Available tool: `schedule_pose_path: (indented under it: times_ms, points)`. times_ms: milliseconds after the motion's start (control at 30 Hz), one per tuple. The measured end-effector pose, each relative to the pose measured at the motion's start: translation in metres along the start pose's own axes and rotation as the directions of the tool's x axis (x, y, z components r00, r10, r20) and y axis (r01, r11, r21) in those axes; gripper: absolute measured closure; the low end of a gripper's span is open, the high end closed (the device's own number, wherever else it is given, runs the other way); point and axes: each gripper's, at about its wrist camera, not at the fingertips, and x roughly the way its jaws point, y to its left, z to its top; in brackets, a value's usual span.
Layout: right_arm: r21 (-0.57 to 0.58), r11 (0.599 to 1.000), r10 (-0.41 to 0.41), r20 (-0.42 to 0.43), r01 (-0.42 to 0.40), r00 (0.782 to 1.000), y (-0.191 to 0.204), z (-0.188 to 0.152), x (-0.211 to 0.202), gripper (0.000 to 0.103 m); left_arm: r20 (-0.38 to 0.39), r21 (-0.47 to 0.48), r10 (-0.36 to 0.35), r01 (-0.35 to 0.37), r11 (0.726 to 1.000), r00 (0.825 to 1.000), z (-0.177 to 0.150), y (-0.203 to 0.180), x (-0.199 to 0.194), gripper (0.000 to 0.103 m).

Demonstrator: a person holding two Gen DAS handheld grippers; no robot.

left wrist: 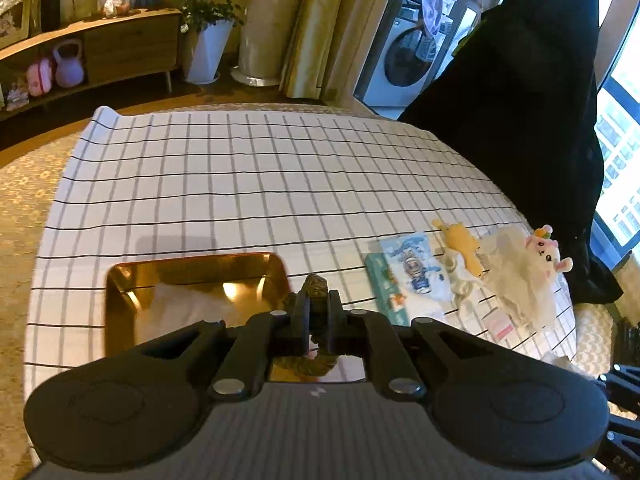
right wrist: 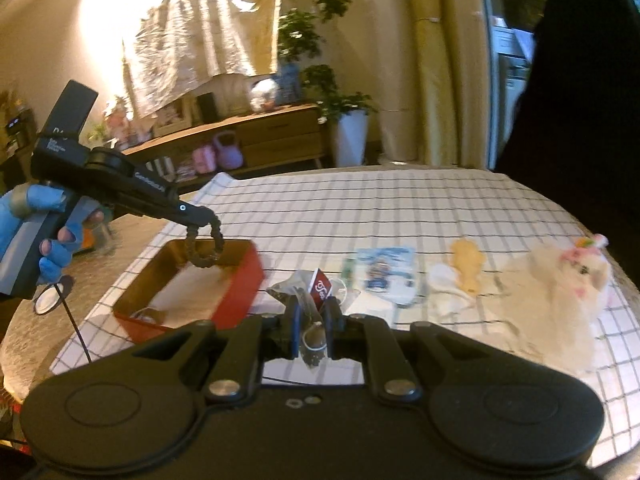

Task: Organize soft objects
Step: 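Lower the scrunchie and tea bag into the tin box and open both tools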

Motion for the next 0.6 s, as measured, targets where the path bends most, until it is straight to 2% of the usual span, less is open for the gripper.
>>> schedule_pose_path:
  times_ms: [300,600]
  points:
    - [-0.074,0.995,0.065,-0.025,-0.067,0.998,0.054,0.019,0.035,0.093,-0.001,0.016,0.049,-0.049,0.999,0.999,-0.007,0.039,-0.018,0.095]
    - [-0.120,0.987,0.097,-0.103,-0.109,0.990,0.091,0.029,0.086,0.093,-0.056,0.100,0.117,-0.111,0.989,0.992,-0.018,0.067,-0.008,0.095]
